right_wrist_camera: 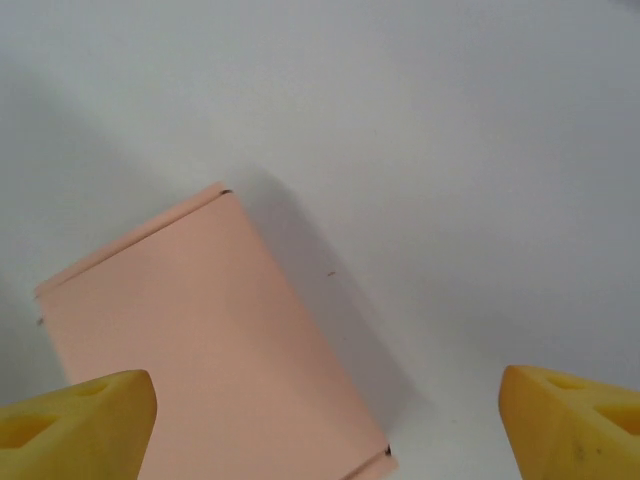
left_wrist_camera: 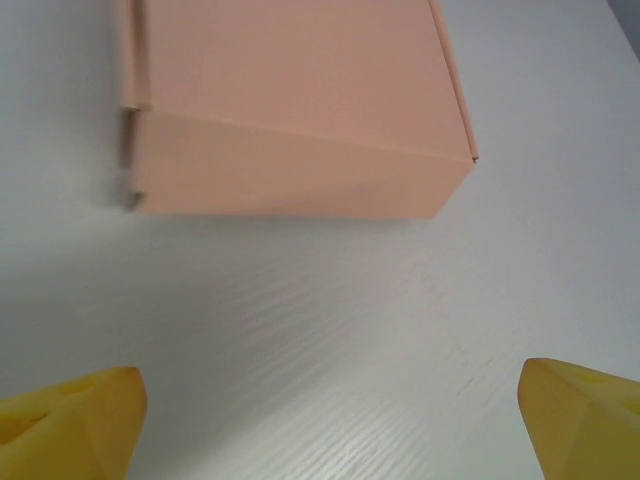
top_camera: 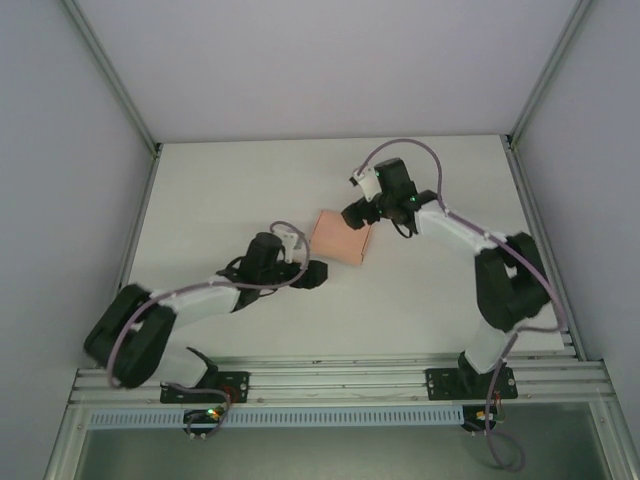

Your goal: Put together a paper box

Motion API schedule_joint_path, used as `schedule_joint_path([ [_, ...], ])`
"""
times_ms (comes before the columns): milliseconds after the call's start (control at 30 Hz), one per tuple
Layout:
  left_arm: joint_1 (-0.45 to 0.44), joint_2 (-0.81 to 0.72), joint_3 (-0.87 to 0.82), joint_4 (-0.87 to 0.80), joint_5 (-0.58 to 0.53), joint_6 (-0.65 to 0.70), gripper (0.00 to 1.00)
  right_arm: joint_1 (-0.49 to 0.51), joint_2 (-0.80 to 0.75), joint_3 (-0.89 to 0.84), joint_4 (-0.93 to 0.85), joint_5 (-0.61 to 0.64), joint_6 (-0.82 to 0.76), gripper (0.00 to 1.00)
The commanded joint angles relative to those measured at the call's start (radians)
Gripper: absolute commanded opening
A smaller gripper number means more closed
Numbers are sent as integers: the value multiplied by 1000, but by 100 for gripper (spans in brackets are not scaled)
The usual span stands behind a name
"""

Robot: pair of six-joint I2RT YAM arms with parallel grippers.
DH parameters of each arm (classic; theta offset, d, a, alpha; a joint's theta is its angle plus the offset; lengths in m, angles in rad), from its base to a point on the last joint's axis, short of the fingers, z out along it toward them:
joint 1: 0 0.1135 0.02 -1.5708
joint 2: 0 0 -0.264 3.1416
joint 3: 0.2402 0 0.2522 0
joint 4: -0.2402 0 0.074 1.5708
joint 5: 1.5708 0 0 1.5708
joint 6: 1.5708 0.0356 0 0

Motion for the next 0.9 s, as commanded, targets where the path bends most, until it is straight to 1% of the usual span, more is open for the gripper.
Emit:
schedule_joint_path([
  [0,-4,105,84,148,51,-9,95,-33,110,67,-107,-130,189,87],
  [100,-4,180,121,174,58,-8,95,-49,182,110,-115,-148,209,87],
  [200,-4,237,170,166,65,2,94,-49,247,146,-108,-172,191,87],
  [267,-2,270,195,171,68,10,94,-49,296,179,-121,-200,167,85],
  [367,9,317,230,171,74,9,93,-49,363,239,-185,-257,149,77],
  [433,13,347,246,180,78,6,93,-49,392,255,-202,-319,147,68],
  [467,16,363,259,184,77,3,92,-47,396,258,-212,-338,134,65],
  [533,15,392,284,187,80,-1,90,-43,395,257,-226,-371,125,60],
  [600,13,421,308,194,75,-10,87,-45,409,289,-291,-424,113,57],
  [667,11,445,321,217,57,-25,85,-43,426,323,-371,-493,93,57],
  [733,9,461,320,258,33,-37,84,-41,432,330,-404,-551,87,57],
  [767,7,468,318,285,12,-47,83,-39,436,333,-421,-580,75,57],
  [833,2,481,316,333,-6,-65,80,-32,444,339,-444,-604,76,57],
  [867,-3,488,319,344,-23,-79,76,-22,450,340,-461,-604,64,57],
])
